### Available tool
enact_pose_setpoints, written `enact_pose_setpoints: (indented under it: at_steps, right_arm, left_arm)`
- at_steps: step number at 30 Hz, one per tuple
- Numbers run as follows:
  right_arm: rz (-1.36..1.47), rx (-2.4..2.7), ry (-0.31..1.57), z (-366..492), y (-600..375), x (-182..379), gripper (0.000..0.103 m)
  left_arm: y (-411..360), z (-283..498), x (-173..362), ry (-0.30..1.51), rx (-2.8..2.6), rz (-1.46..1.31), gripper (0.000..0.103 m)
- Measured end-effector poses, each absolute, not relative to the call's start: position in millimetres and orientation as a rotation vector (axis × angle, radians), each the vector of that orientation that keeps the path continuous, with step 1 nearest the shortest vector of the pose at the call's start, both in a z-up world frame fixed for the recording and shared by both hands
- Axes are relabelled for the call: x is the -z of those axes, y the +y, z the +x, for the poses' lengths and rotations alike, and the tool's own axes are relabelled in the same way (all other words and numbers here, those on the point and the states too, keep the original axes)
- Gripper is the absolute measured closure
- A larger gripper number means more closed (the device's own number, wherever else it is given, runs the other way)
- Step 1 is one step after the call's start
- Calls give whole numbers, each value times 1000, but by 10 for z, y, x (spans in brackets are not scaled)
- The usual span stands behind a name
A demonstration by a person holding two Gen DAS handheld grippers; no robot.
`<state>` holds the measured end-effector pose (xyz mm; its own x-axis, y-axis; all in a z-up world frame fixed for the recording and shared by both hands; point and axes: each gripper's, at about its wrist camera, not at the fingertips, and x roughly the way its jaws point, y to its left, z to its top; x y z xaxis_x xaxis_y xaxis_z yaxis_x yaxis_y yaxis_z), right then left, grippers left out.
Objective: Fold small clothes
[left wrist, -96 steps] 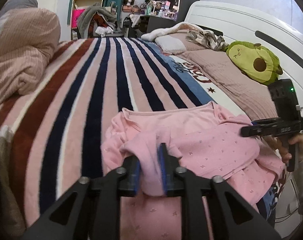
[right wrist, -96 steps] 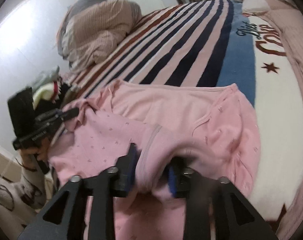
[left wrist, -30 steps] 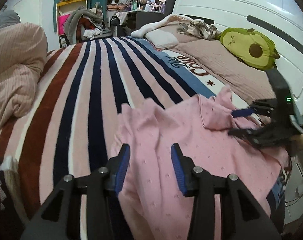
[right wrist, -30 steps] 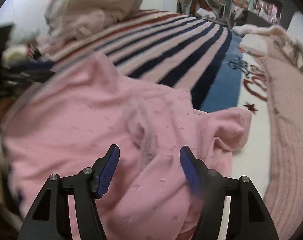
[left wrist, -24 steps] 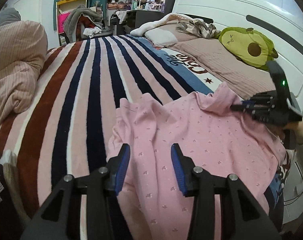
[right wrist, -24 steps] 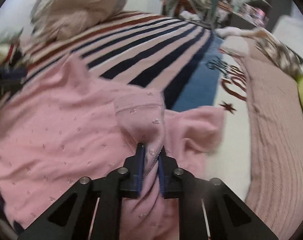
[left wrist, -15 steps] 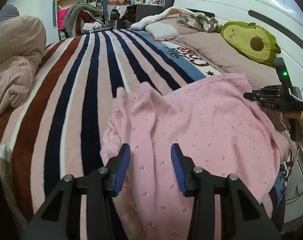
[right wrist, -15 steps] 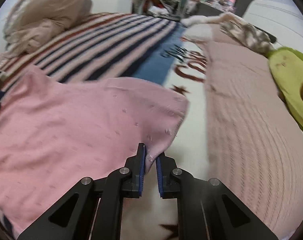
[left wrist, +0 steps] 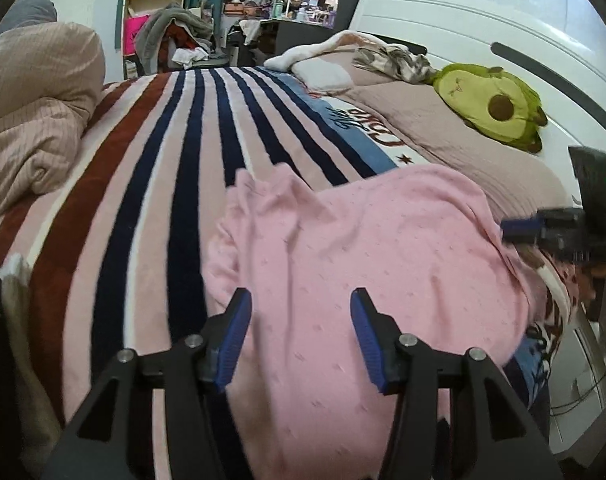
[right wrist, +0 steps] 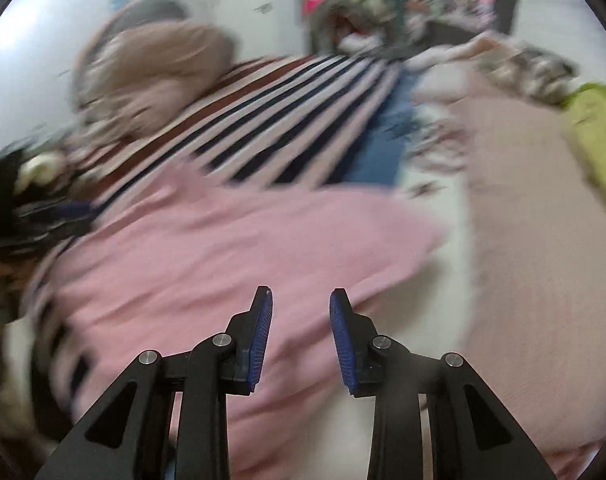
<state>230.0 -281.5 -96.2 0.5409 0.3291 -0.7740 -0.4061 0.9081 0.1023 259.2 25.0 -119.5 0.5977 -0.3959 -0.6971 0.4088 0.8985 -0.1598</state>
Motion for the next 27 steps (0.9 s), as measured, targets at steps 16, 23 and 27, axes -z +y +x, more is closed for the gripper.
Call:
enact_pose_setpoints:
  at_steps: [16,23,27]
  right_arm:
    - [-186,-132,974,1654,-3125,1319,98]
    - [-227,-111,907,1565,-3052,1108,81]
    - [-199,-153,824,1489,-2984,828,79]
  left_arm:
    - [359,2231,1423,860,399,32,56]
    - [591,1993,1222,822,371,-30,54]
    - [715,1810,1145,815,393,-107,46]
